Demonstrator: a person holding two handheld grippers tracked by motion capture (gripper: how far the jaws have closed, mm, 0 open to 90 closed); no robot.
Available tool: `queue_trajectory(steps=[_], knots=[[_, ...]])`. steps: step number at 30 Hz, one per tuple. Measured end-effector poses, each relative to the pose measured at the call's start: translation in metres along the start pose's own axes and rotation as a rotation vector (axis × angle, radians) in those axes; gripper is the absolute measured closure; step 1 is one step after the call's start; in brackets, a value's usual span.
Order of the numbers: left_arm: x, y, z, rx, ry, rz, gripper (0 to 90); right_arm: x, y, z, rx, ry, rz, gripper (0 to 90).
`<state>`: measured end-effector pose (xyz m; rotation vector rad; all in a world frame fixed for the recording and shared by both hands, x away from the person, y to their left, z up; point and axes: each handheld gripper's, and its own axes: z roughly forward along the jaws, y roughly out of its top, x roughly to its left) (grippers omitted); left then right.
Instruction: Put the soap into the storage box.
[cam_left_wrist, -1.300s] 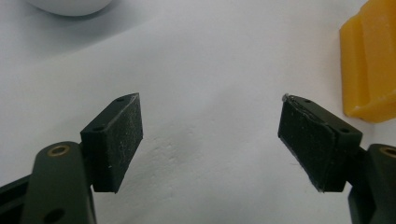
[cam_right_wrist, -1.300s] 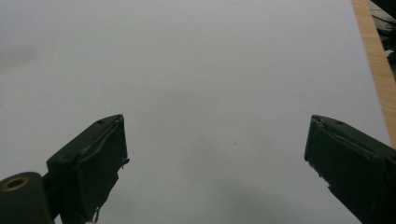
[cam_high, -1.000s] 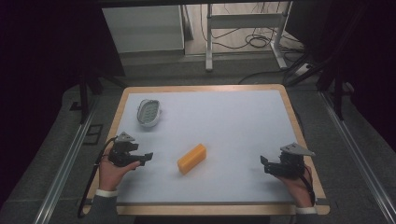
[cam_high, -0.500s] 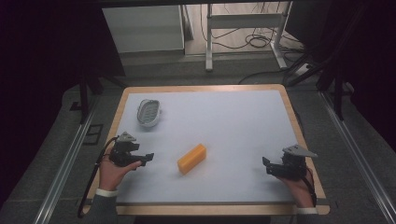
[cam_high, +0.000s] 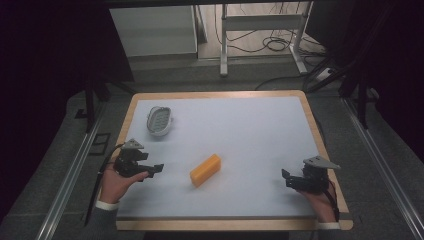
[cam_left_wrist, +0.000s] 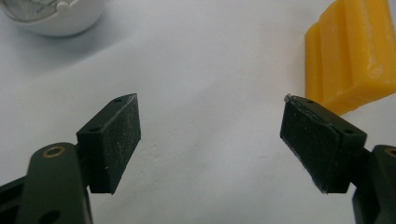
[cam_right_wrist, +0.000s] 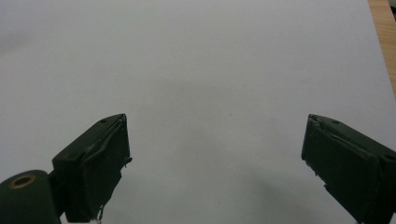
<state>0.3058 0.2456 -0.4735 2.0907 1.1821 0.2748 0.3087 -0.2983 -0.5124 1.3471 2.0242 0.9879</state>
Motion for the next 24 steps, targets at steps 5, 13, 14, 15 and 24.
queue_trajectory(steps=[5, 13, 14, 15, 24], knots=[[-0.004, 0.011, -0.004, 0.004, -0.004, 0.028, 19.5, 0.000, -0.001, -0.002, 0.000, -0.008, 0.003, 8.0], [-0.017, 0.033, -0.014, 0.012, -0.014, 0.062, 19.4, -0.001, -0.001, -0.008, -0.007, -0.021, 0.014, 8.0], [-0.017, 0.033, -0.014, 0.012, -0.014, 0.062, 19.3, -0.001, -0.001, -0.008, -0.007, -0.021, 0.014, 8.0], [-0.021, 0.037, -0.013, 0.020, -0.013, 0.075, 19.3, -0.002, -0.001, -0.008, -0.006, -0.020, 0.012, 8.0], [-0.035, 0.053, -0.007, 0.065, 0.015, 0.123, 19.2, -0.003, -0.001, -0.008, -0.008, -0.024, 0.011, 8.0]])
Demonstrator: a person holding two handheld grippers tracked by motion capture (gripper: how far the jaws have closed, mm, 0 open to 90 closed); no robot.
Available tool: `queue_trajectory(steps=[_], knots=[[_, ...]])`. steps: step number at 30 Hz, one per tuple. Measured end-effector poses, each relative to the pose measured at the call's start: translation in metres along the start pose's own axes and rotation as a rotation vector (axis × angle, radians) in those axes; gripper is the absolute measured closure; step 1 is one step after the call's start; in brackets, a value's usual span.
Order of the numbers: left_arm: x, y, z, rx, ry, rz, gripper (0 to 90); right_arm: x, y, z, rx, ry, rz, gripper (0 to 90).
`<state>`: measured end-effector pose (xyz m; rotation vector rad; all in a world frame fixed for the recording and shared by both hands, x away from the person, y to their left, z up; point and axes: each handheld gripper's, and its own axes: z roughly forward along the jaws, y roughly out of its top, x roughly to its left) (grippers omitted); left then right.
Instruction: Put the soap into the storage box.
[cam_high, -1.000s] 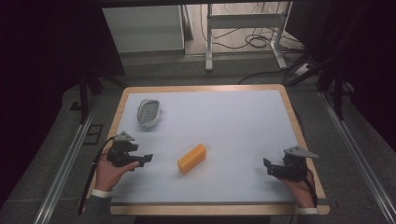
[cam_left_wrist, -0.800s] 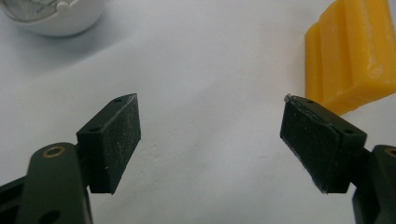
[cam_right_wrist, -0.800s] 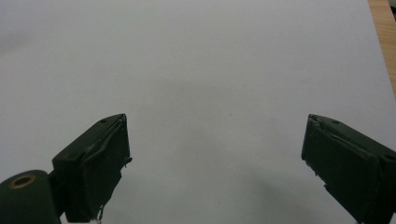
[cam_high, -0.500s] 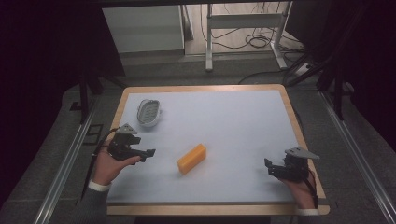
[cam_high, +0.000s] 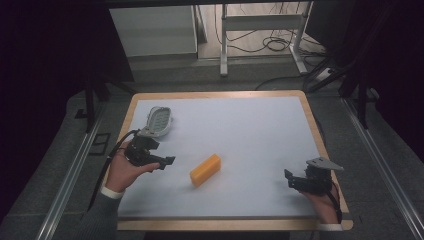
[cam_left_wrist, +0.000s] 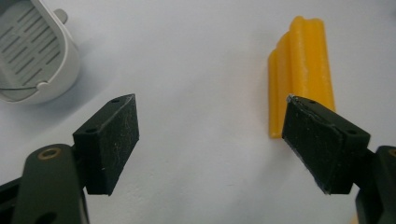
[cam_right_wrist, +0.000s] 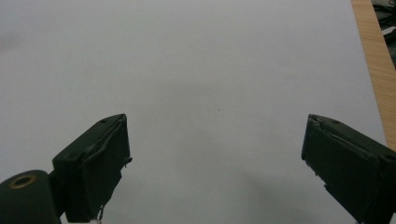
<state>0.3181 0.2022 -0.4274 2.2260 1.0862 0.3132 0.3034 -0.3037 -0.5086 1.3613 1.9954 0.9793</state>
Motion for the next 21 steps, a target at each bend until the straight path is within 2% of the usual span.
queue_trajectory(steps=[9, 15, 21], knots=[[-0.012, 0.008, 0.008, 0.018, -0.037, 0.042, 18.8, 0.000, 0.000, -0.001, -0.018, -0.011, -0.002, 8.1], [-0.022, 0.016, 0.012, 0.020, -0.053, 0.081, 18.8, -0.002, -0.001, 0.000, 0.002, -0.020, 0.008, 8.2], [-0.028, 0.021, 0.018, 0.031, -0.071, 0.094, 19.0, -0.002, 0.000, -0.001, -0.008, -0.024, 0.008, 8.2]])
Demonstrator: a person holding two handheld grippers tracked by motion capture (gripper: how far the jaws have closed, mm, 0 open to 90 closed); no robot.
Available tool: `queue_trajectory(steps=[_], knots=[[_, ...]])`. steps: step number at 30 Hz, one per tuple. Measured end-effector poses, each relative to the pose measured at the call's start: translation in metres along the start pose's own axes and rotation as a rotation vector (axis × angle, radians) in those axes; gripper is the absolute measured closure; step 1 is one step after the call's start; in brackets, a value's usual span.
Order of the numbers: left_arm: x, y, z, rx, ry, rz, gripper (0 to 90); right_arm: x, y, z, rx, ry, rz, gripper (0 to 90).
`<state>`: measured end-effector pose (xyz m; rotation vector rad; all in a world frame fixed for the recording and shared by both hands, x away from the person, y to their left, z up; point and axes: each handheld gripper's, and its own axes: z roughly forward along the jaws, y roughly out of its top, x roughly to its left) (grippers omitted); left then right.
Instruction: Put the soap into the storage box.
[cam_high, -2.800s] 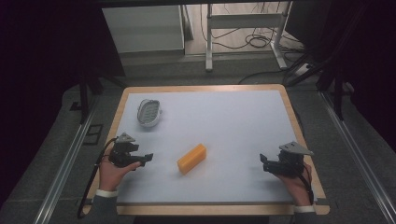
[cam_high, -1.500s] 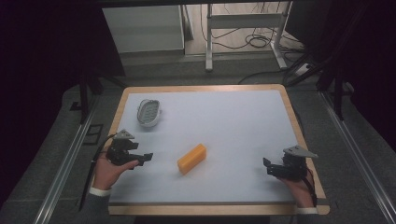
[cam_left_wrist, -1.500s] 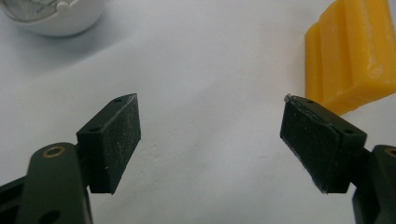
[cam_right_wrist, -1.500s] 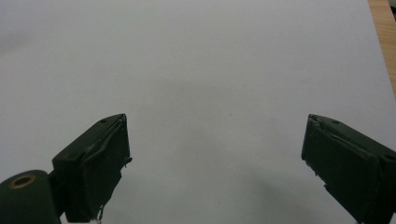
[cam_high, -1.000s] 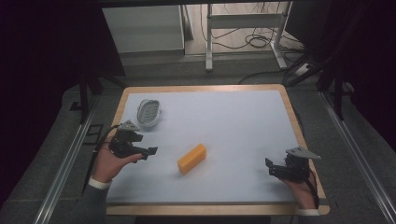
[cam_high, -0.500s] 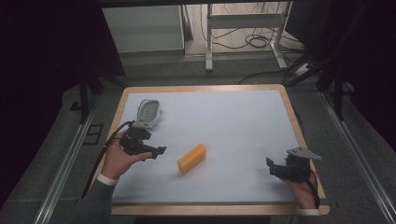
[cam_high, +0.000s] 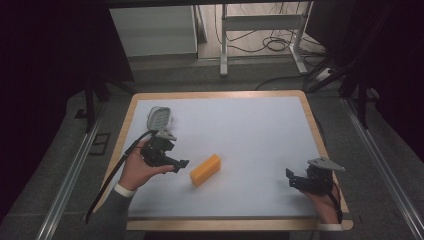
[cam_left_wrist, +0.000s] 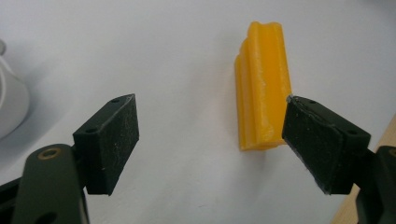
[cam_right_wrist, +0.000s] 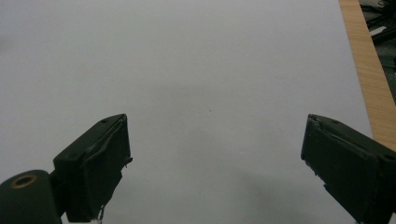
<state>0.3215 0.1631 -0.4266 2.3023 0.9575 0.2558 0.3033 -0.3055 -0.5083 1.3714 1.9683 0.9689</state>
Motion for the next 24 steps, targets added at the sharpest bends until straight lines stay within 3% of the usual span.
queue_trajectory(steps=[10, 21, 24], knots=[[-0.013, 0.010, 0.025, 0.032, -0.046, 0.016, 19.1, 0.000, -0.001, 0.002, 0.009, -0.006, 0.003, 8.2], [-0.025, 0.020, 0.042, 0.073, -0.048, 0.029, 19.6, 0.000, -0.002, 0.003, 0.017, -0.014, 0.001, 8.2], [-0.027, 0.020, 0.047, 0.083, -0.052, 0.034, 19.6, 0.001, -0.002, 0.003, 0.005, 0.000, -0.020, 8.2]])
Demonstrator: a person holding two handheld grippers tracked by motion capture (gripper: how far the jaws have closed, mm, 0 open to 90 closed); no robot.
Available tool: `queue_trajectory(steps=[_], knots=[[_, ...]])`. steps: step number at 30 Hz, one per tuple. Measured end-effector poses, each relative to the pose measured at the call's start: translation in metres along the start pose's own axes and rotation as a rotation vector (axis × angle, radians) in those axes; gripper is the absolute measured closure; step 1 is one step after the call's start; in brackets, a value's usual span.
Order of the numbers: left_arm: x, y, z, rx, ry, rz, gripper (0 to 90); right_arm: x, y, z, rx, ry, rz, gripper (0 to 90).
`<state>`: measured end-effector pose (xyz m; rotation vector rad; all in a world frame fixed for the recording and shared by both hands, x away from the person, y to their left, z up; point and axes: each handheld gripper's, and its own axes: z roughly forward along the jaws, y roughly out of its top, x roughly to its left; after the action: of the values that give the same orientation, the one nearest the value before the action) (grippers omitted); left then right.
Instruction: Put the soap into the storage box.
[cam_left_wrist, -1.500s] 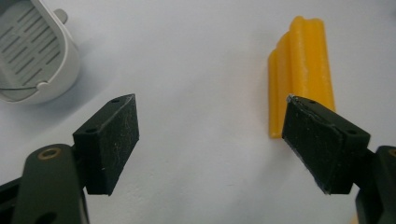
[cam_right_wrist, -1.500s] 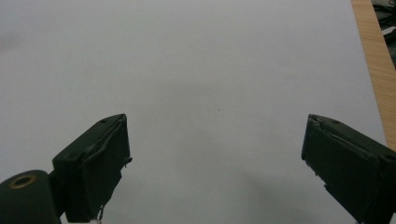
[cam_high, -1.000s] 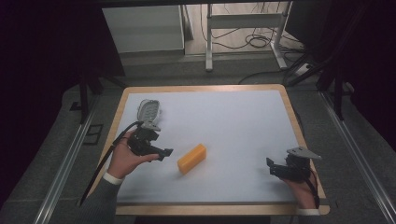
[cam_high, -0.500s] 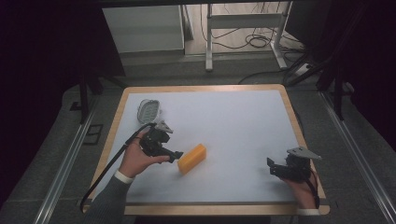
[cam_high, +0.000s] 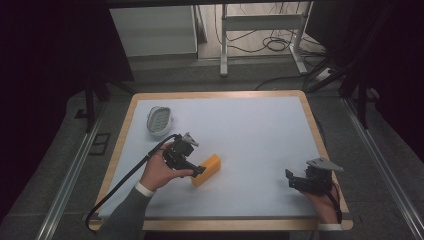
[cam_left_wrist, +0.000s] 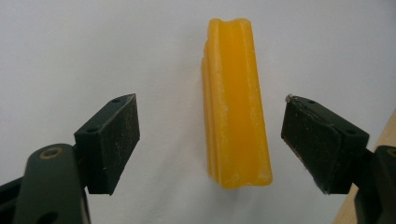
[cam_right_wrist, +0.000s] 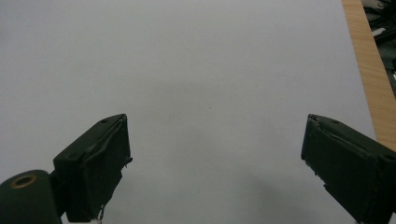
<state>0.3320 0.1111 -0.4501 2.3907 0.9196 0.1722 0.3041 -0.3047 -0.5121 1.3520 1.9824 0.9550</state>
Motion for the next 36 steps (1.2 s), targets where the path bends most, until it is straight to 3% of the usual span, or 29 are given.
queue_trajectory(steps=[14, 24, 31, 36], knots=[[-0.007, 0.007, 0.018, 0.030, -0.012, 0.008, 19.7, 0.001, 0.000, 0.001, -0.006, 0.007, -0.007, 8.2], [-0.010, 0.008, 0.031, 0.054, -0.016, -0.010, 21.3, 0.004, 0.000, 0.003, 0.003, 0.007, -0.012, 8.2], [-0.012, 0.007, 0.054, 0.100, 0.005, -0.026, 28.8, 0.002, 0.000, 0.003, 0.006, -0.001, -0.010, 8.2], [-0.014, 0.006, 0.063, 0.125, 0.011, -0.027, 41.4, 0.002, -0.001, 0.005, 0.018, -0.004, -0.009, 8.2]])
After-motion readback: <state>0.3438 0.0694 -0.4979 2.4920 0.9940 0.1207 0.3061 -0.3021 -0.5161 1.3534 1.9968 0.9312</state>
